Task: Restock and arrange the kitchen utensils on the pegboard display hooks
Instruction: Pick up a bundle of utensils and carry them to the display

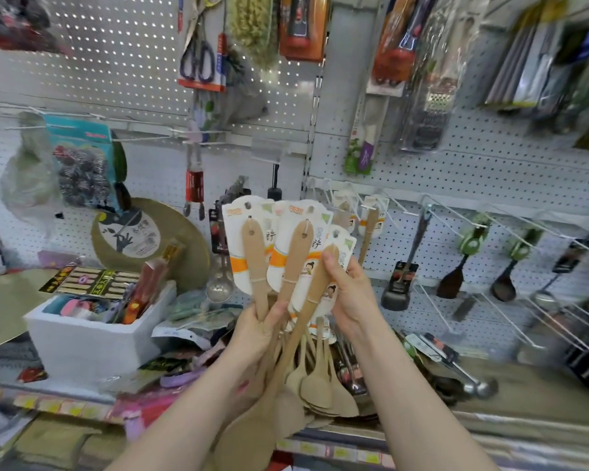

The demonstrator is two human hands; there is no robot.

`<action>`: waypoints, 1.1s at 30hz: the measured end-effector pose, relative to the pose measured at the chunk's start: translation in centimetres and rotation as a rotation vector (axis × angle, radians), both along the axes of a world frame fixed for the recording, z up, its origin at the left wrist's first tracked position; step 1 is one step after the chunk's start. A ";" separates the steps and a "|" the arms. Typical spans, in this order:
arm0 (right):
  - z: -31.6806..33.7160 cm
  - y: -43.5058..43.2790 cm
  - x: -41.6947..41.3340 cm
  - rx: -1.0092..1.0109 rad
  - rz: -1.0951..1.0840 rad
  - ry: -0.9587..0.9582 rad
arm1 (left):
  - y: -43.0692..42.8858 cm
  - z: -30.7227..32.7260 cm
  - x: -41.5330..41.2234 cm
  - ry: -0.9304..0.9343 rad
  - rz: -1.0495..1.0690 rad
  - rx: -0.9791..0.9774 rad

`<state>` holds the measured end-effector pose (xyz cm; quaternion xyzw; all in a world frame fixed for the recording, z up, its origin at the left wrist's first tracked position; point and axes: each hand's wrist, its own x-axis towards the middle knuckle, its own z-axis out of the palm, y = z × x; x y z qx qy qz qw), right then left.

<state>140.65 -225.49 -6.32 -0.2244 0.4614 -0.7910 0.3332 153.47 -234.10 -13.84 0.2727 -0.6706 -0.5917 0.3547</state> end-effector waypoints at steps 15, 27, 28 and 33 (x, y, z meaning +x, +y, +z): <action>-1.2 -2.4 -14.8 0.210 -0.169 0.180 | -4.9 -1.8 -8.8 0.080 0.106 0.112; -2.0 -6.3 -18.3 0.291 -0.164 0.296 | -6.7 -1.6 -9.3 0.050 0.036 0.101; -2.0 -6.6 -18.5 0.292 -0.181 0.308 | -6.9 -1.6 -9.4 0.047 0.030 0.101; -2.2 -8.6 -19.3 0.322 -0.241 0.330 | -8.9 -2.6 -9.5 0.065 0.030 0.126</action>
